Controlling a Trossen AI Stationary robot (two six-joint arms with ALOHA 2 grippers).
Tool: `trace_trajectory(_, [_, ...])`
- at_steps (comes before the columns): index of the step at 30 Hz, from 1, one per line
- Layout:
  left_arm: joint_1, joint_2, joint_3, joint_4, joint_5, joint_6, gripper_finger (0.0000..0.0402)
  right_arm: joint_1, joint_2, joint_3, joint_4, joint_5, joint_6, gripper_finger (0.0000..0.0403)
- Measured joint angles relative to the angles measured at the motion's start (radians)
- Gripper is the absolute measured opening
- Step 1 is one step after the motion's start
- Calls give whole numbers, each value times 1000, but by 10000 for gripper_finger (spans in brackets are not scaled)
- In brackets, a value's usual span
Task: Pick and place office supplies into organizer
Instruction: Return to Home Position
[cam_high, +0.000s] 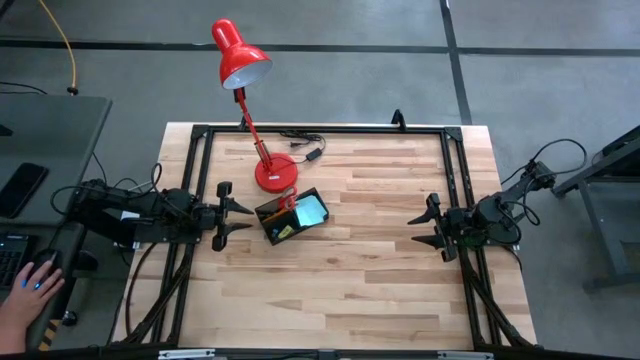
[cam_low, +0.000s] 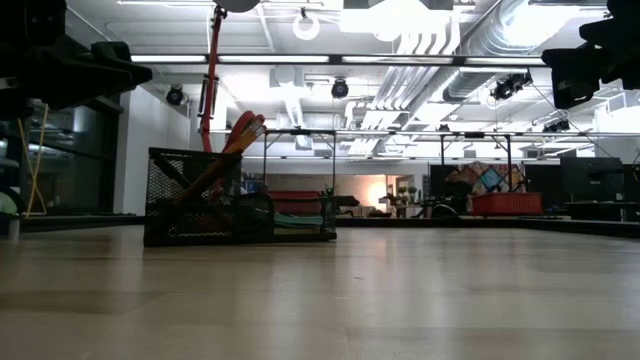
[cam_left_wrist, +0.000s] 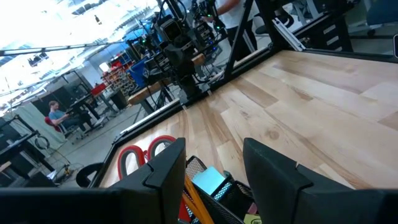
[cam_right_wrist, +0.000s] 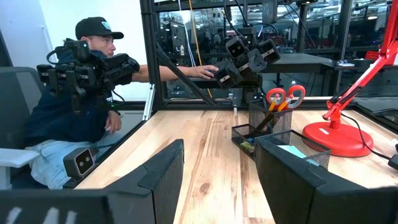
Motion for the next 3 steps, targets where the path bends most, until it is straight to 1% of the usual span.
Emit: trace_trajectory(3, [0, 0, 0, 0, 0, 0, 152, 0, 0, 0, 0, 0, 0, 188])
